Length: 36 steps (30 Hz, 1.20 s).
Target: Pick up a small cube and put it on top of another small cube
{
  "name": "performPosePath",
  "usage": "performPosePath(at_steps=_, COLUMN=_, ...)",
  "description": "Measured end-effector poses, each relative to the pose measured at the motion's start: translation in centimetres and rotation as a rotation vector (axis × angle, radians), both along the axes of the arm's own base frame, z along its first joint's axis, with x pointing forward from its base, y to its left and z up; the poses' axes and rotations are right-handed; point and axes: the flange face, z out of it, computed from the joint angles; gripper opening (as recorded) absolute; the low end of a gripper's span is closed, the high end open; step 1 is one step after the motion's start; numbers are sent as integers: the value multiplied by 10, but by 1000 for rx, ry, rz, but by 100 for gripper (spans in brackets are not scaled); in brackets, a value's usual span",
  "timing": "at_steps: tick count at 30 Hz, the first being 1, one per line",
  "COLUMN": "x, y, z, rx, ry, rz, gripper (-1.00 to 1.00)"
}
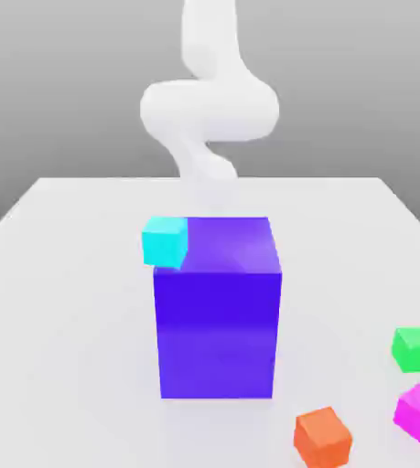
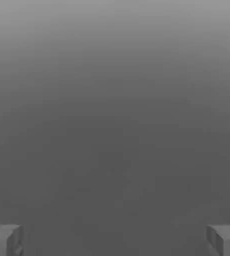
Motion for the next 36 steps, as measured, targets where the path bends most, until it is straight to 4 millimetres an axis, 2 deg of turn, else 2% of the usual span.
performPosePath(at_steps=3, x=36, y=27, z=-43, rx=-28, ry=80, rz=49, gripper=0)
performPosePath(at_steps=7, x=73, y=66, z=-104, rx=-64, ry=180, rz=116, gripper=0)
performPosePath(at_steps=11, x=97, y=106, z=-170, rx=-99, ry=279, rz=189, gripper=0)
performPosePath(at_steps=15, x=108, y=147, z=-240, rx=-132, ry=376, rz=266, gripper=0)
performPosePath(at_steps=20, x=99, y=205, z=-330, rx=-173, ry=496, rz=385, gripper=0)
performPosePath(at_steps=24, x=84, y=234, z=-403, rx=-196, ry=594, rz=454, gripper=0)
performPosePath(at_steps=27, x=62, y=257, z=-456, rx=-212, ry=667, rz=515, gripper=0)
performPosePath(at_steps=29, x=51, y=267, z=-488, rx=-218, ry=700, rz=543, gripper=0)
performPosePath(at_steps=32, x=48, y=270, z=-531, rx=-219, ry=710, rz=550, gripper=0)
performPosePath(at_steps=33, x=47, y=270, z=-544, rx=-220, ry=710, rz=551, gripper=-100)
performPosePath(at_steps=36, x=47, y=270, z=-544, rx=-220, ry=710, rz=551, gripper=-100)
